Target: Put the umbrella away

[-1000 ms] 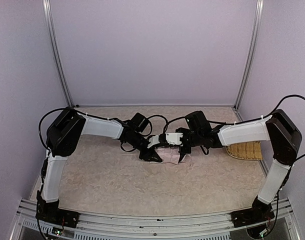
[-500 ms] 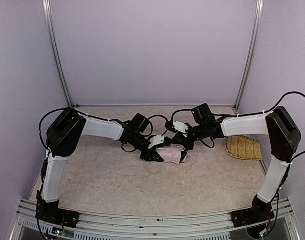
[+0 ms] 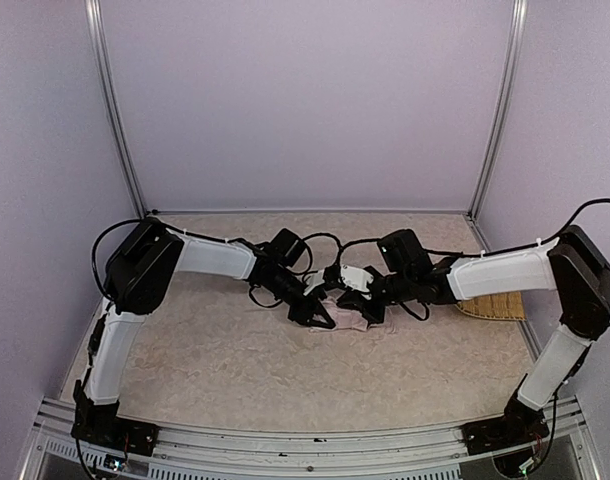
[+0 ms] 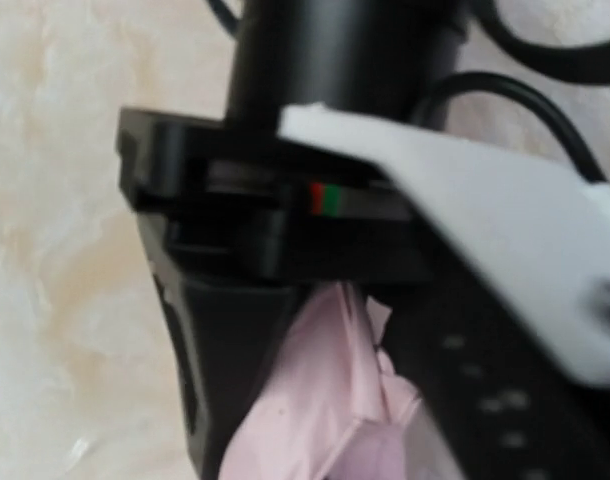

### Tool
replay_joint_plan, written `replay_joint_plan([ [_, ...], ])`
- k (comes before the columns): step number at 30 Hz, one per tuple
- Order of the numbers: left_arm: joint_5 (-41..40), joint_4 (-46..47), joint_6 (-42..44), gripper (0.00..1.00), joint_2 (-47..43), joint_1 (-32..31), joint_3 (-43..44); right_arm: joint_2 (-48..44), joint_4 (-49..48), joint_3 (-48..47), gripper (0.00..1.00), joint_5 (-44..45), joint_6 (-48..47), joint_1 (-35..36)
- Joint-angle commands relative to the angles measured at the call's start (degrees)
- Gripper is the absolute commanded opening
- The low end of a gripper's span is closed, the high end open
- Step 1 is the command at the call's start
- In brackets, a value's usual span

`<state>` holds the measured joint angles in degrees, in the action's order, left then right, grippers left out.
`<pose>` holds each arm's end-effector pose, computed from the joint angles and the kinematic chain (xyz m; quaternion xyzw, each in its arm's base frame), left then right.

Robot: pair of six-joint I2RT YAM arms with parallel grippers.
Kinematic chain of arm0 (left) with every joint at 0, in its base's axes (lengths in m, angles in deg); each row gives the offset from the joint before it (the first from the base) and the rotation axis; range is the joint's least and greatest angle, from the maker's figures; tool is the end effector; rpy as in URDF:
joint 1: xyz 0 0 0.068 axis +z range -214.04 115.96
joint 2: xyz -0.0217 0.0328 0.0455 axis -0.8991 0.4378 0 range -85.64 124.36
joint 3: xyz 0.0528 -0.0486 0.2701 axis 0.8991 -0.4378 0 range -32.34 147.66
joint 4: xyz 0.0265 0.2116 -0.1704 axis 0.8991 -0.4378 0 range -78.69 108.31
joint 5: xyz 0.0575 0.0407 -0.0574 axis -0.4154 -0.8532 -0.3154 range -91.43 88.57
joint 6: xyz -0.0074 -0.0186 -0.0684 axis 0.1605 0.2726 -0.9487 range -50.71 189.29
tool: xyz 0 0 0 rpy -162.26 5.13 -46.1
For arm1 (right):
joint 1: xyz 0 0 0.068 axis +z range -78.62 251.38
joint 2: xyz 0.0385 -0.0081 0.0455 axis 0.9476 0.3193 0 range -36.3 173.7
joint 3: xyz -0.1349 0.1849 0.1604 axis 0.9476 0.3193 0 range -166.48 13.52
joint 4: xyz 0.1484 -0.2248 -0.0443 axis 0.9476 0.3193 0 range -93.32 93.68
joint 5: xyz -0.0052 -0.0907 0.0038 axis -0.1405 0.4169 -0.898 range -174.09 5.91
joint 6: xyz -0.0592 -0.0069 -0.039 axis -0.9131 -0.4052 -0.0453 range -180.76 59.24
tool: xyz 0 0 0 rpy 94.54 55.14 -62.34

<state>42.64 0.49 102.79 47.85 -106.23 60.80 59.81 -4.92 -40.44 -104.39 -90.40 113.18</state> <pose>0.3449 -0.3677 0.0906 0.6281 0.6408 -0.3791 0.2261 0.2681 0.2671 0.1708 -0.5819 0.6828 0.2028 0.3924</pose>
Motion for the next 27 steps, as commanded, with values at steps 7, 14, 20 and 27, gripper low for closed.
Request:
replay_joint_plan([
  [7, -8.2, -7.2, -6.4, 0.0, 7.0, 2.3, -0.3, -8.2, 3.5, 1.3, 0.0, -1.2, -7.9, 4.6],
  [14, -7.9, -7.5, -8.5, 0.0, 7.6, 3.4, 0.5, -6.8, 12.9, -0.5, 0.0, -1.0, -13.3, 6.8],
  [20, -7.6, -7.0, -9.3, 0.0, 8.0, 3.9, -0.3, -4.8, 14.8, 2.7, 0.0, 5.3, -14.8, 8.6],
  [27, -7.6, -7.5, -8.5, 0.0, 7.7, 4.9, -0.6, -1.7, 18.3, 5.5, 0.0, 14.9, -15.9, 9.9],
])
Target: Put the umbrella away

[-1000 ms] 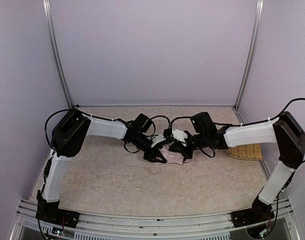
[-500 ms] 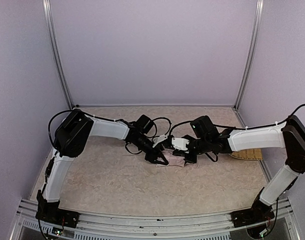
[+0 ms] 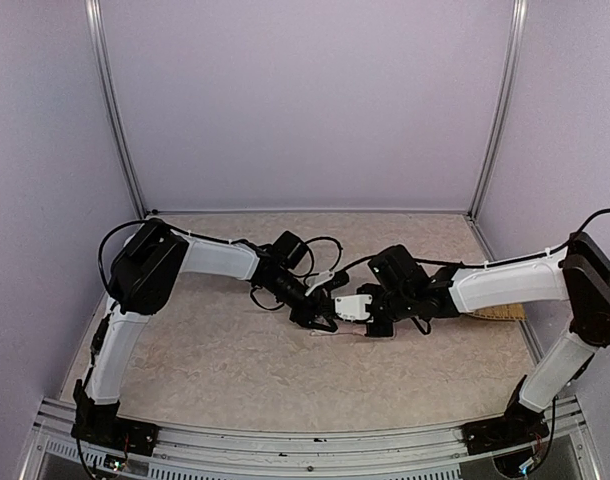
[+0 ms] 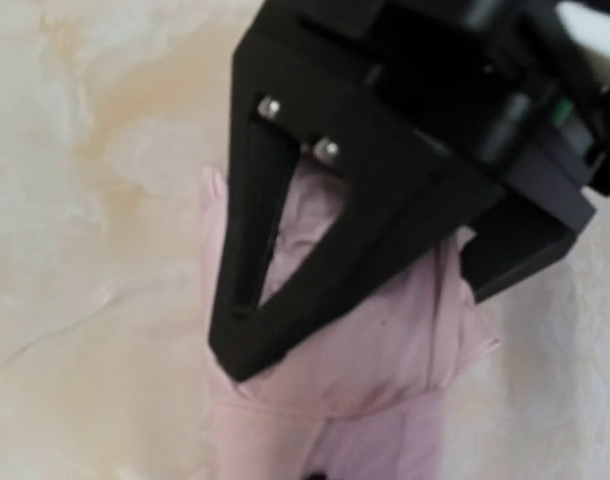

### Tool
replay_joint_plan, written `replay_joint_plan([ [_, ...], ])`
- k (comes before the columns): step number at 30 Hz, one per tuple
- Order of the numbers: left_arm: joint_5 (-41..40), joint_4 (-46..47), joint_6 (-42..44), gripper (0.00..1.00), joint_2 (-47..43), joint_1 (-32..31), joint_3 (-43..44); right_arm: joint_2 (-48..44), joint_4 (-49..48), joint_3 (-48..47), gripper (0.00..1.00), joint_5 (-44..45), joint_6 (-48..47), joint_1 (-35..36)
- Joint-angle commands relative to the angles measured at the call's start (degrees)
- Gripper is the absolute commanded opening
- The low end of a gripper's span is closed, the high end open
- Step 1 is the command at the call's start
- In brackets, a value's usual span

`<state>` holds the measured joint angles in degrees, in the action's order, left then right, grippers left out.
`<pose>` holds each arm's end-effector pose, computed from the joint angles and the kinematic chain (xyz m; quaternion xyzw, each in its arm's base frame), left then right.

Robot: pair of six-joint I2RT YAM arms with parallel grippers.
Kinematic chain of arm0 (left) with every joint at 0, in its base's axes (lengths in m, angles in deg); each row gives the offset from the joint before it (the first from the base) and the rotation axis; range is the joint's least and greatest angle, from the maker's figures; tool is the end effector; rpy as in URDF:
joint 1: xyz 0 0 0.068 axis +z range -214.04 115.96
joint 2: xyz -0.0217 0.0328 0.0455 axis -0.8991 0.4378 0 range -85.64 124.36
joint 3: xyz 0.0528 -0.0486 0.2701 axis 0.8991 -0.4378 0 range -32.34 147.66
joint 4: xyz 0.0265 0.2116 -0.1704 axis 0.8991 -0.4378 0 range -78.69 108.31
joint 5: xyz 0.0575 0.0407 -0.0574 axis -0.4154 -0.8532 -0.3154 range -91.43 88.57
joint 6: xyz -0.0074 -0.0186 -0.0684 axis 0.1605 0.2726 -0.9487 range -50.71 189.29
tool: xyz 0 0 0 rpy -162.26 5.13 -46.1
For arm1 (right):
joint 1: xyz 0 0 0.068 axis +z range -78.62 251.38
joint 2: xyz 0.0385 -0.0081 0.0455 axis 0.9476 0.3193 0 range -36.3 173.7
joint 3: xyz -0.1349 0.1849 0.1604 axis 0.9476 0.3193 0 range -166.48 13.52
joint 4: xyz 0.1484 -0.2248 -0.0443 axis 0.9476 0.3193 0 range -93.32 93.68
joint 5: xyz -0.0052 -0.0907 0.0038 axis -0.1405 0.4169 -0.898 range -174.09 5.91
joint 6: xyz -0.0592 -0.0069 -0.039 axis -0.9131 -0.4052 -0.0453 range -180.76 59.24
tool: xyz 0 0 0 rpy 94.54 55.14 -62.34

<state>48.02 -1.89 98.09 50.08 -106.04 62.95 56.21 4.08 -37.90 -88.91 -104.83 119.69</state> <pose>0.3444 -0.3701 0.0838 0.5954 0.6548 -0.4284 0.1822 0.2310 0.2669 0.1611 -0.6846 0.6360 0.0524 0.3523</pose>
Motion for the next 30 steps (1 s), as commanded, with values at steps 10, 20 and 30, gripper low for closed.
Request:
replay_joint_plan([
  [10, -11.7, -5.5, -2.9, 0.0, 5.3, 4.8, -2.8, 11.0, 10.2, 2.9, 0.0, 7.7, -1.2, 7.1],
  [20, -11.2, -11.0, 1.6, 0.0, 6.3, 4.7, -1.4, 10.3, 8.1, 4.4, 0.01, 14.7, 1.0, 7.1],
  [30, -11.4, -12.1, 2.4, 0.0, 6.7, 4.5, -0.8, 2.1, 6.8, 6.6, 0.18, 13.5, 3.0, 10.6],
])
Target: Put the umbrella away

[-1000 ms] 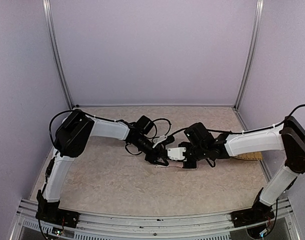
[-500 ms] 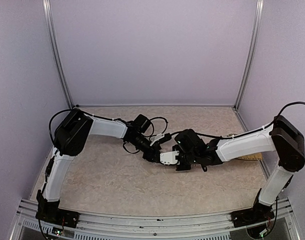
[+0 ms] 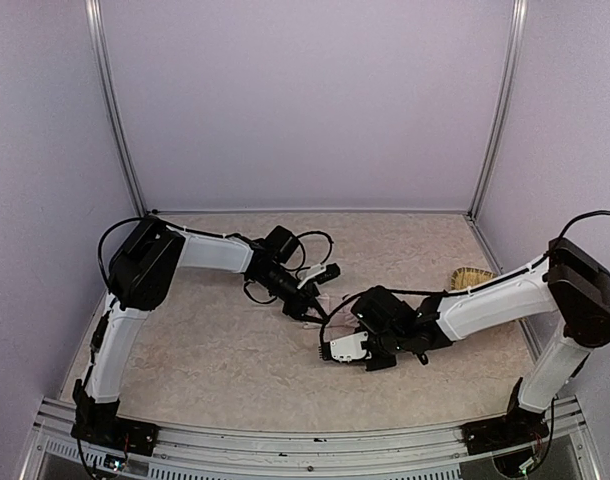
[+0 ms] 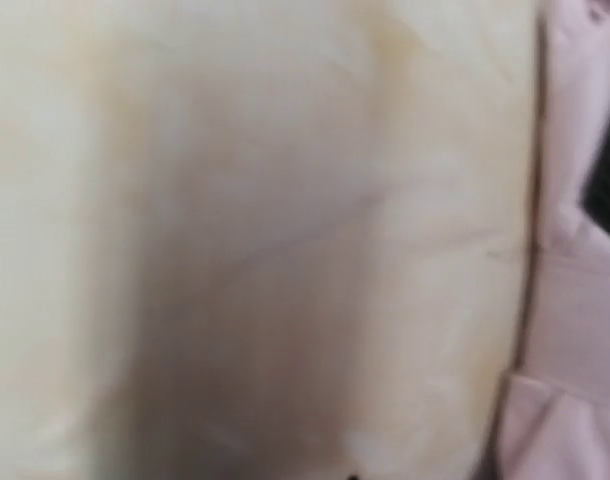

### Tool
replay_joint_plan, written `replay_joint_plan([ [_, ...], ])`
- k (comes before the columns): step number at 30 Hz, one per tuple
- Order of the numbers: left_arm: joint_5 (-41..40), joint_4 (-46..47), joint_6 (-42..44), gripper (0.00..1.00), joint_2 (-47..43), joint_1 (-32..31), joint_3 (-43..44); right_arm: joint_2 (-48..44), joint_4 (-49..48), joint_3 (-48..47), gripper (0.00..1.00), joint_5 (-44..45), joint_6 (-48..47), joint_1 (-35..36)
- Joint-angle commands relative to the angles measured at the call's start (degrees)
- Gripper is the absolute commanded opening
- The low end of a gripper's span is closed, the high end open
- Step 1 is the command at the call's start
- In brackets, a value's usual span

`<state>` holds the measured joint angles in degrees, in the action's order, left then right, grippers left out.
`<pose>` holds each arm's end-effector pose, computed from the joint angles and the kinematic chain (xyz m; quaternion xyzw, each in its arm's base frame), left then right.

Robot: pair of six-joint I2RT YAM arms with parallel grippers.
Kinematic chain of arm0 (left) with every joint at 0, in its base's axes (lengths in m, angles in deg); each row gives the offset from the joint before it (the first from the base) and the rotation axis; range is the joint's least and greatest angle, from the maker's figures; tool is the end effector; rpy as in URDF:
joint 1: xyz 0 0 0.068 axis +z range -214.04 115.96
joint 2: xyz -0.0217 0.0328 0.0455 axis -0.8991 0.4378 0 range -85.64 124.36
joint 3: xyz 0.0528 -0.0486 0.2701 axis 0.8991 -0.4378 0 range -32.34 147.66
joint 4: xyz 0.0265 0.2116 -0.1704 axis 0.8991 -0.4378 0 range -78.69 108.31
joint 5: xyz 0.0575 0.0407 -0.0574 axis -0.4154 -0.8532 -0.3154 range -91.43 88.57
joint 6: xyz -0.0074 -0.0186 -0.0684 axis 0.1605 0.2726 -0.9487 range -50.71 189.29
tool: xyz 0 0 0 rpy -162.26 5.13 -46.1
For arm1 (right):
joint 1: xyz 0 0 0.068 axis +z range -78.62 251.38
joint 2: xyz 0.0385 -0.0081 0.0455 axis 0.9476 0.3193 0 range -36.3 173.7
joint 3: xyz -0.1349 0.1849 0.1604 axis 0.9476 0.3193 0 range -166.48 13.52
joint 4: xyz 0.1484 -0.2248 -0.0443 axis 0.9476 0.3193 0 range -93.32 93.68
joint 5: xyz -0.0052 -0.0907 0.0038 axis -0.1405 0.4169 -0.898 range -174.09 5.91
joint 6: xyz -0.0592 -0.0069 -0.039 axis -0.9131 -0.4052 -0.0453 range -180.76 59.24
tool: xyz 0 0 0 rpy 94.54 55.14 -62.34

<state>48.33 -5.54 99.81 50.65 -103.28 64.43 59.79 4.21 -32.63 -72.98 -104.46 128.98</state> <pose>0.3609 -0.3525 0.0833 0.5843 0.6688 -0.4242 0.1772 0.1868 0.2735 0.1137 -0.7217 0.6267 -0.0585 0.2879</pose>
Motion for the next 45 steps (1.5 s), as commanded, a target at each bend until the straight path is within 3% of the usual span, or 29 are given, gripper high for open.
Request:
replay_joint_plan([
  [1, -11.7, -8.5, 0.9, 0.0, 6.1, 1.6, -2.2, -2.8, 6.0, 1.5, 0.17, -3.1, 3.4, 1.2],
  [6, -12.2, -8.6, 1.8, 0.03, 5.6, 1.3, -1.8, -13.3, -2.2, 2.4, 0.21, -8.5, 8.4, -0.4],
  [8, -12.8, -7.7, 2.0, 0.2, 4.5, 1.0, -2.3, -17.2, -6.3, 3.0, 0.28, -10.9, 12.1, -2.9],
  [11, -13.5, -5.4, 3.5, 0.36, 1.6, 0.5, -4.0, -21.6, -13.2, 4.3, 0.34, -12.3, 19.7, -7.6],
  [18, -15.0, 0.2, 6.1, 0.64, -4.8, -0.7, -7.1, -20.1, -16.5, 2.1, 0.38, -18.5, 36.4, -18.0],
  [20, -15.4, 1.6, 6.4, 0.94, -6.1, -0.8, -7.8, -18.9, -17.4, 1.7, 0.39, -18.8, 38.7, -19.4],
  [21, -15.3, 2.1, 6.4, 0.98, -6.5, -0.9, -7.9, -18.4, -18.1, 1.7, 0.39, -19.1, 39.5, -20.1],
  [30, -17.5, 7.3, 6.1, 0.99, -11.7, 0.6, -11.3, -16.8, -20.9, 1.8, 0.43, -22.9, 44.4, -25.5],
  [35, -10.1, 7.6, 7.7, 0.99, -15.8, 3.1, -13.2, -17.1, -20.5, 2.7, 0.44, -26.4, 44.9, -27.9],
  [39, -7.9, 13.0, 5.3, 0.99, -20.7, 2.9, -19.4, -17.0, -18.0, 4.0, 0.44, -38.6, 40.9, -27.7],
  [41, -7.8, 17.7, 3.9, 0.99, -22.7, 2.5, -24.3, -16.7, -16.2, 5.2, 0.5, -43.1, 38.8, -26.3],
  [45, -12.4, 28.0, 1.3, 0.95, -24.3, 0.0, -31.3, -15.5, -16.7, 8.5, 0.74, -39.3, 36.7, -24.8],
])
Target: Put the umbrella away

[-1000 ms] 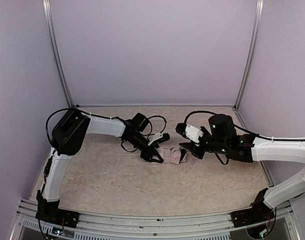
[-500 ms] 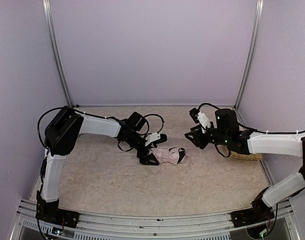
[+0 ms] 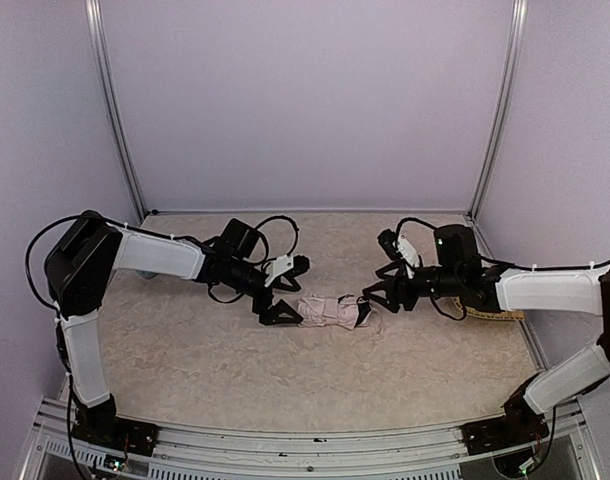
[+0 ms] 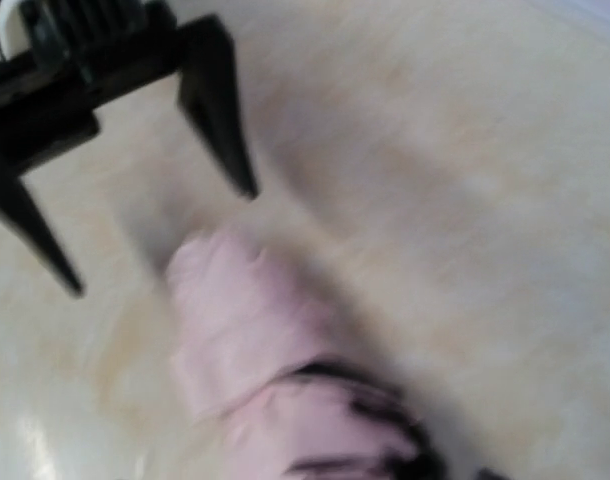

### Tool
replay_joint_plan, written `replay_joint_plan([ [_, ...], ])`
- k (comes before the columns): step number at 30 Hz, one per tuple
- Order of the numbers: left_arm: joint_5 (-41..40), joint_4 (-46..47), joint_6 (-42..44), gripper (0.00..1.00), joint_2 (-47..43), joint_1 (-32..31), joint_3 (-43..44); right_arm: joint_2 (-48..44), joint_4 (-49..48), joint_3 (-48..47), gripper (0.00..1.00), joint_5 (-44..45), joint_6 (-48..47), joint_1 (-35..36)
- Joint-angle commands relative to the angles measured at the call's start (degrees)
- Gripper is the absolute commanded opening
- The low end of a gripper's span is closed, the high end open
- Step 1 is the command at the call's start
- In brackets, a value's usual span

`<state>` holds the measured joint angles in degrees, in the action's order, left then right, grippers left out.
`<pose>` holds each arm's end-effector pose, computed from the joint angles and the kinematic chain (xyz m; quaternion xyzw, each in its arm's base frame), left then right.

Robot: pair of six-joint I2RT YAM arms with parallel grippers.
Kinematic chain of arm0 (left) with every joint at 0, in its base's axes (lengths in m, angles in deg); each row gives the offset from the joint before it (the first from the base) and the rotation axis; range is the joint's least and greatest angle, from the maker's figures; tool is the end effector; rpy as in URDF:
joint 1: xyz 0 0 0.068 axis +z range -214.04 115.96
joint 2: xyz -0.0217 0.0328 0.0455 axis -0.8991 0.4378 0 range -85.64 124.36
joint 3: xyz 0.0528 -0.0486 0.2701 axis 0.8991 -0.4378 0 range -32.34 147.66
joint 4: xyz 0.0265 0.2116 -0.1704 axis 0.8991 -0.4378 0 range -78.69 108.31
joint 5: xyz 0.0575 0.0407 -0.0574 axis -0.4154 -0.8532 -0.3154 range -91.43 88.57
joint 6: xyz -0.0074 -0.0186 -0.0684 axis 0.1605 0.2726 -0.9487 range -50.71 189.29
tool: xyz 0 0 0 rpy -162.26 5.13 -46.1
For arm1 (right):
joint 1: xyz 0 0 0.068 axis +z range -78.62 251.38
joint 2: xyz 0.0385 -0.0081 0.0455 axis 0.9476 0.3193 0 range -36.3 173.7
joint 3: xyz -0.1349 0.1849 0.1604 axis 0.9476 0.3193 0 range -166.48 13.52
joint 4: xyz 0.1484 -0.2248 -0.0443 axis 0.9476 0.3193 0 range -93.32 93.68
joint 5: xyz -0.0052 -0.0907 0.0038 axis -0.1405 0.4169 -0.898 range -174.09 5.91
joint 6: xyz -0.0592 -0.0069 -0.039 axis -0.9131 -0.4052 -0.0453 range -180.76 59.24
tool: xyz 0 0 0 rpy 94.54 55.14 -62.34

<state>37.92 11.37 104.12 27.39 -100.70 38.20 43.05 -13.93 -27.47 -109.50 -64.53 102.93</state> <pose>0.3258 -0.2888 0.1427 0.6107 0.6487 -0.3210 0.3213 0.2606 0.1896 0.2080 -0.3617 0.7612 0.3038 0.4443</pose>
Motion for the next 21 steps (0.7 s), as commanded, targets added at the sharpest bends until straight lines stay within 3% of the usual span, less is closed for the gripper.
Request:
replay_joint_plan([
  [1, -3.1, 12.5, -3.4, 0.93, -0.8, -3.3, -5.4, 2.0, 0.5, 3.8, 0.76, -2.6, -3.9, 1.2],
  [3, -4.5, 14.9, -4.5, 0.85, 0.1, -3.7, -5.0, 4.5, -1.3, 2.8, 0.77, -2.8, -4.8, 1.2],
  [4, -4.9, 15.7, -5.1, 0.77, 0.8, -3.7, -4.5, 6.3, -1.5, 1.7, 0.77, -2.8, -4.9, 1.2],
  [6, -5.5, 15.2, -6.7, 0.51, 2.7, -3.2, -2.0, 10.2, -0.5, -1.0, 0.77, -3.3, -4.8, 1.2],
  [7, -5.2, 13.9, -7.2, 0.44, 3.8, -2.9, -0.9, 12.8, 0.2, -2.1, 0.76, -3.9, -5.0, 1.2],
  [12, -3.5, 10.6, -7.6, 0.47, 6.6, -2.6, 1.5, 17.8, 0.9, -4.1, 0.73, -4.4, -4.8, 0.9],
  [15, -3.4, 9.8, -9.4, 0.48, 8.6, -2.5, 3.2, 19.2, 1.4, -5.0, 0.62, -5.6, -2.9, -0.1],
  [19, -3.1, 9.8, -14.8, 0.45, 11.8, -0.9, 6.9, 22.6, 5.1, -8.4, 0.53, -11.5, 1.6, -0.6],
  [21, -4.9, 10.7, -17.7, 0.48, 13.2, 0.0, 8.7, 24.7, 7.0, -9.4, 0.51, -15.8, 4.9, -0.6],
])
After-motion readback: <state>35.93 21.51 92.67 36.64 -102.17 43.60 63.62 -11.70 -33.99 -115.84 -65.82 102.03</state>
